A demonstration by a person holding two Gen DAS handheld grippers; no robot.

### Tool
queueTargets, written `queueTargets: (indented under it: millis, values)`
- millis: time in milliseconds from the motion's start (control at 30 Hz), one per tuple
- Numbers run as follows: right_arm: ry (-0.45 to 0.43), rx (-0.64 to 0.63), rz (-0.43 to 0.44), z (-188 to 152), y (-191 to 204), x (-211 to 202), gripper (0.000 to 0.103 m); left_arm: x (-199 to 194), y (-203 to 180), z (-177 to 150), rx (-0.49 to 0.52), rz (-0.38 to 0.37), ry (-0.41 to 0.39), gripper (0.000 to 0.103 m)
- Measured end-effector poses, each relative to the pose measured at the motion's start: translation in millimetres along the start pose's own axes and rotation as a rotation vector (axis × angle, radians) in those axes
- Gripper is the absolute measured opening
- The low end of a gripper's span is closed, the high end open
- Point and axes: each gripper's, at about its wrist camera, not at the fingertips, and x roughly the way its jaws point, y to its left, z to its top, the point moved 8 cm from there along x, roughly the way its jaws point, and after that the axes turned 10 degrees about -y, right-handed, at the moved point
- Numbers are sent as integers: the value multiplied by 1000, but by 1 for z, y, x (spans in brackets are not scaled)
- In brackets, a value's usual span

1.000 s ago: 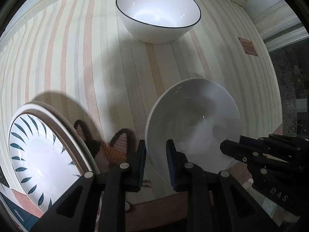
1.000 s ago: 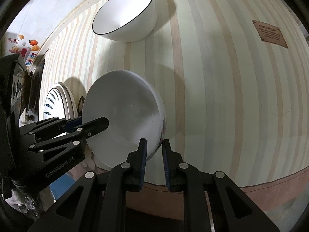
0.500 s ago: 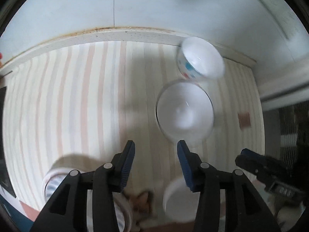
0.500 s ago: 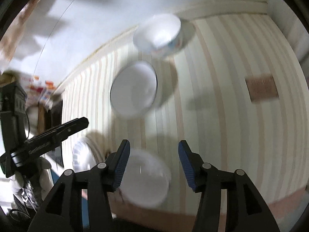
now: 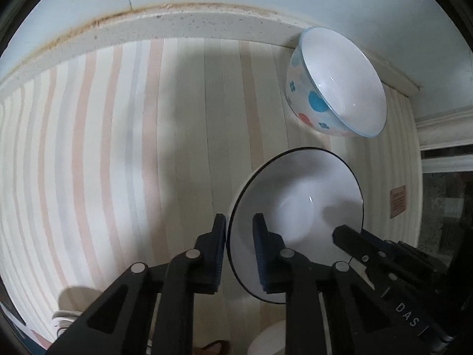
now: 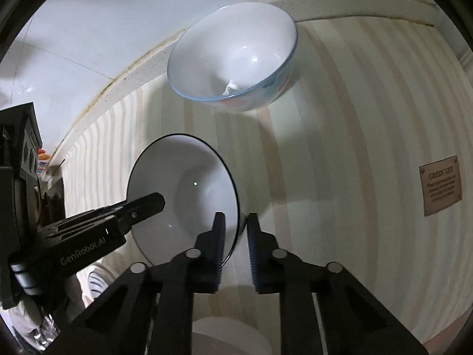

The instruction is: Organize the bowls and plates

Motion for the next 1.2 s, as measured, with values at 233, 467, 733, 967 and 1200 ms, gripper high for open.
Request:
queueTargets:
  millis: [233, 467, 733, 967, 1200]
  values:
    - [-15, -12, -4, -1, 0, -6, 11, -9, -9, -2, 31, 30, -35, 16]
    - [-38, -47, 3, -10, 11, -32, 11, -43, -16, -12, 68, 23, -83, 16]
    - [-62, -45, -3, -23, 5, -56, 11, -68, -32, -30, 110, 22, -122, 16]
    - [-96, -61, 15, -49, 7, -96, 11, -97, -39, -53, 127, -7, -146, 16]
    - [-106, -79, 28, -90, 9, -129, 11, -115, -45, -94, 151, -30, -141, 16]
